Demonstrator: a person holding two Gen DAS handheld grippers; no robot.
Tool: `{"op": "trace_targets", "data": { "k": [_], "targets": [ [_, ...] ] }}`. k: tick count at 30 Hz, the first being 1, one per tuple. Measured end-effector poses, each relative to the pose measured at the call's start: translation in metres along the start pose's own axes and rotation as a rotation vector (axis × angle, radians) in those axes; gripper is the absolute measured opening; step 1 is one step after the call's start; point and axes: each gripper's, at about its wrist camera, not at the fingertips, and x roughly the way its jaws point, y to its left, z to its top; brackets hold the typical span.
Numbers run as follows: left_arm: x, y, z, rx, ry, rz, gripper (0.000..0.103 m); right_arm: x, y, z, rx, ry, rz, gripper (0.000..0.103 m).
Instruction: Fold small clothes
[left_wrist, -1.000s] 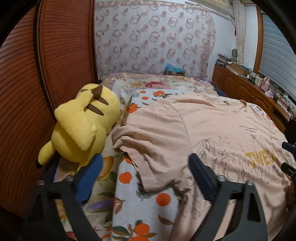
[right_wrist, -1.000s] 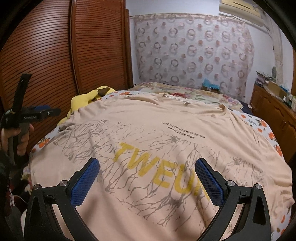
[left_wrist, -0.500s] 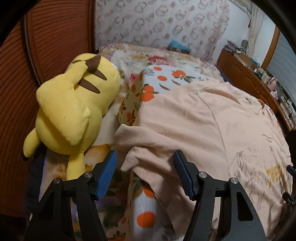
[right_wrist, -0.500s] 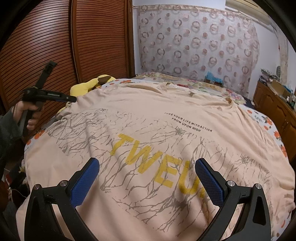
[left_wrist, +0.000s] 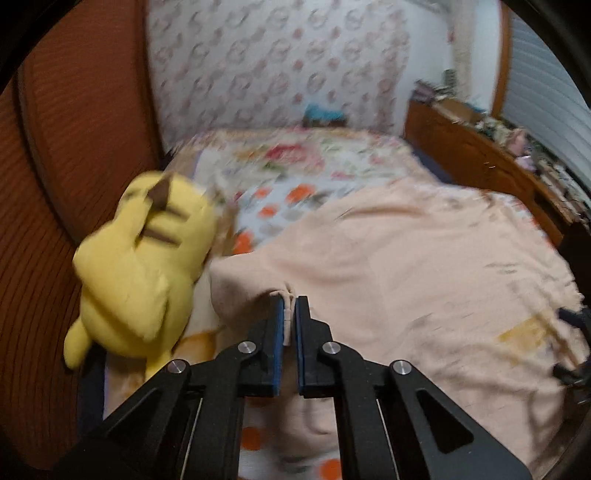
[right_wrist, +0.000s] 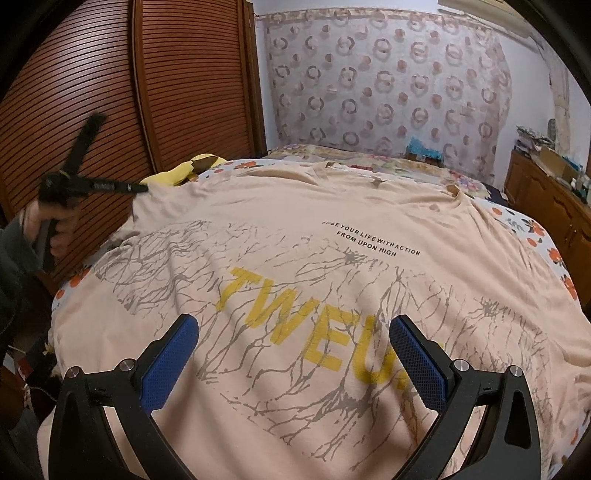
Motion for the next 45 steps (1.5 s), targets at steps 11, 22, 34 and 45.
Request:
{"op": "trace_targets", "data": {
  "k": [11, 22, 34, 45],
  "targets": [
    [-0.033, -0.105, 0.018, 0.173, -0.065, -0.156, 0.034, -0.006, -0.014, 0.005, 0.013, 0.007, 0.018, 0.103],
    [-0.008, -0.053, -0.032, 0.074, 0.011, -0.068, 0.079, -0.010, -0.023, 0.011, 0.015, 0.006, 0.053, 0.101],
    [0.034, -0.026, -0.069, 0.022, 0.119, -0.029, 0.080, -0.011, 0.002, 0.062, -0.131, -0.053, 0.132, 0.072],
    [0.037, -0.027, -0.070, 0.031, 0.109, -0.016, 0.093, 0.059, 0.027, 0.095, -0.229, 0.035, 0.261, 0.049]
  ]
}}
